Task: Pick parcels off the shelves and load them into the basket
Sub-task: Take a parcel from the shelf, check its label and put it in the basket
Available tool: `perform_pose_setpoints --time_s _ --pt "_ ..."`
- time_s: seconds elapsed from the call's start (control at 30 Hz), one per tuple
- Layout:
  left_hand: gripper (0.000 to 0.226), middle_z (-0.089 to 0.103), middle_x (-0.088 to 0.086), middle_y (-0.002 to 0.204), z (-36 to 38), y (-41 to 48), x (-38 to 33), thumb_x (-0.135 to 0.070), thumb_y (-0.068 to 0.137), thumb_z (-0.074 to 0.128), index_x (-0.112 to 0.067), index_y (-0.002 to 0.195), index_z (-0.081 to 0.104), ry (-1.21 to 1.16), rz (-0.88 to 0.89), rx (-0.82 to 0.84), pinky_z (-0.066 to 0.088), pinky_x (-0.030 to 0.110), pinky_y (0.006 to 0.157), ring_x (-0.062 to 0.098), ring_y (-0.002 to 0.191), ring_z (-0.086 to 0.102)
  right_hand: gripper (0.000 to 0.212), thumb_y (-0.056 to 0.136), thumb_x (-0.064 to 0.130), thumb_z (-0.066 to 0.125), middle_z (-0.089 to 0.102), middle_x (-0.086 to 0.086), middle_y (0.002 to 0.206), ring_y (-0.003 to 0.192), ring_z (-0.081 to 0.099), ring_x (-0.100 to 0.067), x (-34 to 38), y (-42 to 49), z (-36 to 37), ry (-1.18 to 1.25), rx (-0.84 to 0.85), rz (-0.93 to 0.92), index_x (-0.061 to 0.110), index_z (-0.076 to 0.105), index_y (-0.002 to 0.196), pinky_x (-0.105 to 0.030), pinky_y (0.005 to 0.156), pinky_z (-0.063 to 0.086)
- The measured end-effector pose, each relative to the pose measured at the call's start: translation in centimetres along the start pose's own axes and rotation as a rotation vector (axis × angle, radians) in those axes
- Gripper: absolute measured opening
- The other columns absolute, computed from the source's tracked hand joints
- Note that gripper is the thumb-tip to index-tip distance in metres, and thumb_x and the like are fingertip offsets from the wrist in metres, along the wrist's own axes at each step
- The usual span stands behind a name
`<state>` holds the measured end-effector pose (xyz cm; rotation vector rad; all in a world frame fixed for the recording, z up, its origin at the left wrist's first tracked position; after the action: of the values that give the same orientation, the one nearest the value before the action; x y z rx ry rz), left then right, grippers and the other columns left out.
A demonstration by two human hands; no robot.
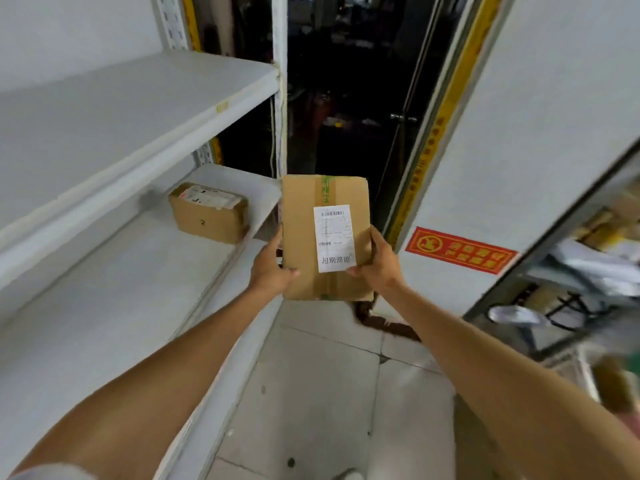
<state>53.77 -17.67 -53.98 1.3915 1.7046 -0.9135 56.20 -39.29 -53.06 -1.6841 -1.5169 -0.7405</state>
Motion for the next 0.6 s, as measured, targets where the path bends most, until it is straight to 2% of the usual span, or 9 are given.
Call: perform_pose_setpoints --time_s 0.07,0.2,0.3,0.37,0.5,0.6 --pt "0.105 0.041 0.001 0.146 5.0 1.7 -3.6 -0.002 0.075 0.076 -0.034 0.152 0.012 -0.002 0.047 0.107 0.041 0.044 0.106 0.023 0.132 0.043 0.091 0.081 0.003 0.074 0.042 -0.004 0.146 0.134 0.042 -0.029 -2.4 -0.2 -5.8 0.018 -0.113 0.041 0.021 0.021 0.152 -0.044 0.103 0.042" --pt "0.101 0.037 0.001 0.149 15.8 2.9 -11.7 -0.005 0.078 0.074 -0.035 0.152 0.012 0.027 0.200 0.310 0.033 0.050 0.109 0.023 0.138 0.033 0.103 0.070 -0.001 0.081 0.049 -0.004 0.143 0.128 0.049 -0.026 -8.2 -2.1 -17.0 0.112 -0.369 0.132 0.019 0.023 0.152 -0.044 0.103 0.045" --pt "0.100 0.040 0.000 0.146 23.6 2.2 -17.3 -0.002 0.079 0.073 -0.034 0.152 0.012 0.018 0.290 0.467 0.038 0.042 0.105 0.022 0.134 0.040 0.107 0.065 0.003 0.084 0.055 -0.001 0.136 0.125 0.053 -0.026 -12.9 -5.0 -23.6 0.181 -0.534 0.221 0.029 0.026 0.151 -0.052 0.101 0.047" --pt "0.101 0.047 0.002 0.139 28.2 1.1 -20.9 0.000 0.079 0.073 -0.033 0.152 0.011 0.013 0.368 0.554 0.043 0.034 0.097 0.020 0.123 0.048 0.105 0.061 0.010 0.082 0.057 0.002 0.133 0.123 0.054 -0.025 -15.8 -6.8 -27.6 0.188 -0.636 0.241 0.034 0.030 0.148 -0.055 0.100 0.047" --pt "0.103 0.051 0.003 0.133 37.1 -1.8 -25.9 -0.001 0.078 0.073 -0.035 0.152 0.010 0.021 0.460 0.719 0.046 0.030 0.085 0.015 0.107 0.051 0.106 0.057 0.012 0.081 0.056 0.005 0.133 0.122 0.053 -0.022 -20.1 -11.6 -34.3 0.163 -0.827 0.324 0.035 0.031 0.148 -0.048 0.102 0.046" --pt "0.106 0.047 0.002 0.139 43.3 -4.5 -28.5 0.001 0.075 0.075 -0.036 0.151 0.011 0.008 0.510 0.850 0.046 0.033 0.093 0.021 0.121 0.049 0.099 0.060 0.008 0.081 0.055 0.006 0.133 0.123 0.051 -0.021 -23.4 -15.6 -37.7 0.134 -0.953 0.406 0.034 0.035 0.145 -0.046 0.101 0.046"
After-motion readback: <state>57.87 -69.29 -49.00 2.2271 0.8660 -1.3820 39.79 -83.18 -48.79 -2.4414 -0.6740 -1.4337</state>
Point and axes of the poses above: each hand's wrist, its own y-axis towards the middle knuckle, its own z-axis out of the palm, x = y × z, the point moved 9 cm from there along y, towards the middle knuckle
